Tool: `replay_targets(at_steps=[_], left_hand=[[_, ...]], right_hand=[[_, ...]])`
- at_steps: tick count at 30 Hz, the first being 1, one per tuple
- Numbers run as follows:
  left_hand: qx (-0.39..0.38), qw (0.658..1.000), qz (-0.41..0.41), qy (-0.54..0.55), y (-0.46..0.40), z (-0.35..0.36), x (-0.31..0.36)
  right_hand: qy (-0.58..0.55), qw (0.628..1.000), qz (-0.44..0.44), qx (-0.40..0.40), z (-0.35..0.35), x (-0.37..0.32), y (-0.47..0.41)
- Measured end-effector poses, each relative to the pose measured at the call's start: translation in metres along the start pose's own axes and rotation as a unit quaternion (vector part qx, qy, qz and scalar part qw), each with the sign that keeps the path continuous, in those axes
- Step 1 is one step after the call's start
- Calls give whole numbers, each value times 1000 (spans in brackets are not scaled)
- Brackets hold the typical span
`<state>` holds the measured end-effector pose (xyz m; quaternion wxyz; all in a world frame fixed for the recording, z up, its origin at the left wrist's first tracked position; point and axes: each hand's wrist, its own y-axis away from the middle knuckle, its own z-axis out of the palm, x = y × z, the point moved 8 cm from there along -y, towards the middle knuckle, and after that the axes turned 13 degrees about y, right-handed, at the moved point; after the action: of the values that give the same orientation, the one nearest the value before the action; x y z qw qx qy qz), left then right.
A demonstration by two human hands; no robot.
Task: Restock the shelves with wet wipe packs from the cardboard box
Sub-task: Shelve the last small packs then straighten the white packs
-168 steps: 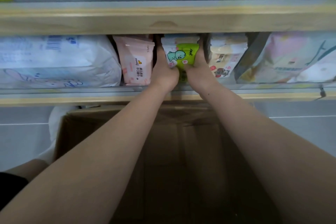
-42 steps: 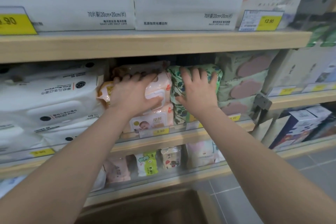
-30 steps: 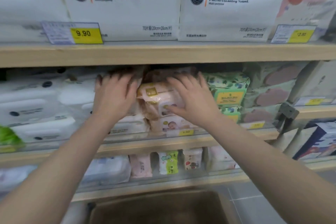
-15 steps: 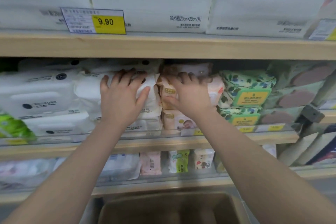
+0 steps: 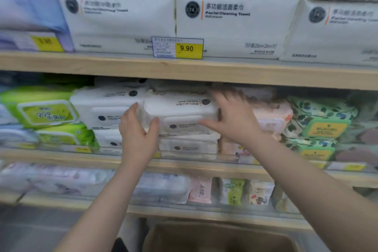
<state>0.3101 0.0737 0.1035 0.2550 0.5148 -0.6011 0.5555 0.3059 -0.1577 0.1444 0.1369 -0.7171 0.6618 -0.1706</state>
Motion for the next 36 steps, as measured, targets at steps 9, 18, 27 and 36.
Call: replay_targets(at_steps=[9, 18, 27, 36], left_hand=[[-138, 978, -126, 97, -4, 41, -40], [-139, 981, -102, 85, -9, 49, -45], [-89, 992, -92, 6, -20, 44, -38], [-76, 995, -58, -8, -29, 58, -38]], right_hand=[[61, 998, -5, 4, 13, -44, -25], [49, 998, 29, -34, 30, -10, -27], [67, 997, 35, 2, 23, -24, -20], [48, 997, 58, -20, 42, -9, -38]])
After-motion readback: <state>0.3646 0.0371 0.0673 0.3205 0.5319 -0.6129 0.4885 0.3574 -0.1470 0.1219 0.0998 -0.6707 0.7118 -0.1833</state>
